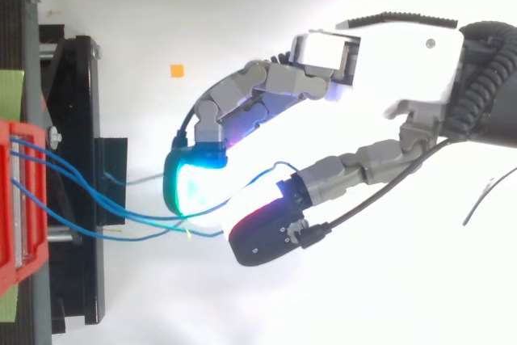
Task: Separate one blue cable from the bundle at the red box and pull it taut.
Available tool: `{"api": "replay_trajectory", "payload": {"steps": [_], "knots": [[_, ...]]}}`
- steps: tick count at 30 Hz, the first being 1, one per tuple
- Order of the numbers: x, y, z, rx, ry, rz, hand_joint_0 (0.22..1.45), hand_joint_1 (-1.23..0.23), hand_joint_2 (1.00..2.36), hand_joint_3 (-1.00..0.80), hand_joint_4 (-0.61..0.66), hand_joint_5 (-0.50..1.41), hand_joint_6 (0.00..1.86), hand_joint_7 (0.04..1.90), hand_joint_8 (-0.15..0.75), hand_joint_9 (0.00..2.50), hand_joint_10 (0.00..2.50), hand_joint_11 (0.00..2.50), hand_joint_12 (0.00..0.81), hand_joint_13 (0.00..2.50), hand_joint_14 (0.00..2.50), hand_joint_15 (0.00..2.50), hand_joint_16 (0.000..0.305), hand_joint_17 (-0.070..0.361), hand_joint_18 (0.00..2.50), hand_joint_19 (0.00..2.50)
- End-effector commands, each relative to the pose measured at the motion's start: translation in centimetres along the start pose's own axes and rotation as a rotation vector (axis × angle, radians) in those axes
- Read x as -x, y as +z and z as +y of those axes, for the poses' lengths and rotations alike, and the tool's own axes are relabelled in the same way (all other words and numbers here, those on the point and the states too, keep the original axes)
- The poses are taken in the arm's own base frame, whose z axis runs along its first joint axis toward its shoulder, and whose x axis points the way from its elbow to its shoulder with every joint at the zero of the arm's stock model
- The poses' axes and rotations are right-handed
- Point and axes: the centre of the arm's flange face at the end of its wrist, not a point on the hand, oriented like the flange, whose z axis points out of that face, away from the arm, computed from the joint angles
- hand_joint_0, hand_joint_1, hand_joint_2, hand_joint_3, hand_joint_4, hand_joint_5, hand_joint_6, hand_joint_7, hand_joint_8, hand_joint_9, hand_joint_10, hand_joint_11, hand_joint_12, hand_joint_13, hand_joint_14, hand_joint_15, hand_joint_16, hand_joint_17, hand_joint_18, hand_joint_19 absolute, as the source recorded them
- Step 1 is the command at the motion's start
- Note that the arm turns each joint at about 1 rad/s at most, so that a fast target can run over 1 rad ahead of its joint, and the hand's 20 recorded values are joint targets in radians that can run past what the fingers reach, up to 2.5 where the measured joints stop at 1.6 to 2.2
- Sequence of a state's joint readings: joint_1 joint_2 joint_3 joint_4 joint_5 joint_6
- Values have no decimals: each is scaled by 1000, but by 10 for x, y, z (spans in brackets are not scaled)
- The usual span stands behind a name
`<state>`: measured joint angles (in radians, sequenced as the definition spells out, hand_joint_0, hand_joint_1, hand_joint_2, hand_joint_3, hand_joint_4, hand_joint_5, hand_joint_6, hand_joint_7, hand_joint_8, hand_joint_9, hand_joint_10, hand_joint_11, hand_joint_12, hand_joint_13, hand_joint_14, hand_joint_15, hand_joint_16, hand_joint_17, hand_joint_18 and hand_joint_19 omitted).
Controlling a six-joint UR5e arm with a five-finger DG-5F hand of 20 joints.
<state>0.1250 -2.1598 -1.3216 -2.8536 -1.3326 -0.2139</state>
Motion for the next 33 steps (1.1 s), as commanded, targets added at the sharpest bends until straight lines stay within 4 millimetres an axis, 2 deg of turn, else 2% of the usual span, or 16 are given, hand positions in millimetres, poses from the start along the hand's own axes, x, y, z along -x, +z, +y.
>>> {"api": "replay_trajectory", "payload": {"steps": [1,5,9,12,16,17,28,33], "knots": [[3,3,0,32,14,-18,610,-817,1016,-188,-94,-120,875,1031,149,682,9,363,120,598,13,411,2,5,277,616],[4,3,1,37,17,-25,612,-808,1016,-194,-80,-122,875,1042,168,827,12,649,133,663,18,518,2,4,284,624],[3,0,-7,22,13,-17,612,-792,1016,-211,-60,-124,878,1036,181,908,11,818,137,685,19,568,2,4,285,635],[2,-3,-14,10,13,-13,610,-768,1014,-242,-41,-128,883,1010,189,940,12,885,142,700,17,590,2,4,289,645],[0,-3,-14,14,25,-11,611,-749,1013,-273,-14,-130,885,1003,197,965,12,939,141,717,18,614,2,5,292,652],[-1,-3,-14,13,27,-11,612,-746,1013,-281,-3,-131,885,1003,197,999,10,1016,140,719,18,619,2,5,292,654],[-2,-9,-20,-42,19,14,613,-727,1013,-289,1,-135,890,990,188,1049,9,1211,151,746,20,650,2,4,306,640],[-3,-12,-22,-65,21,33,622,-726,1014,-292,-29,-138,892,975,143,1131,1,1322,152,822,21,722,1,2,347,587]]}}
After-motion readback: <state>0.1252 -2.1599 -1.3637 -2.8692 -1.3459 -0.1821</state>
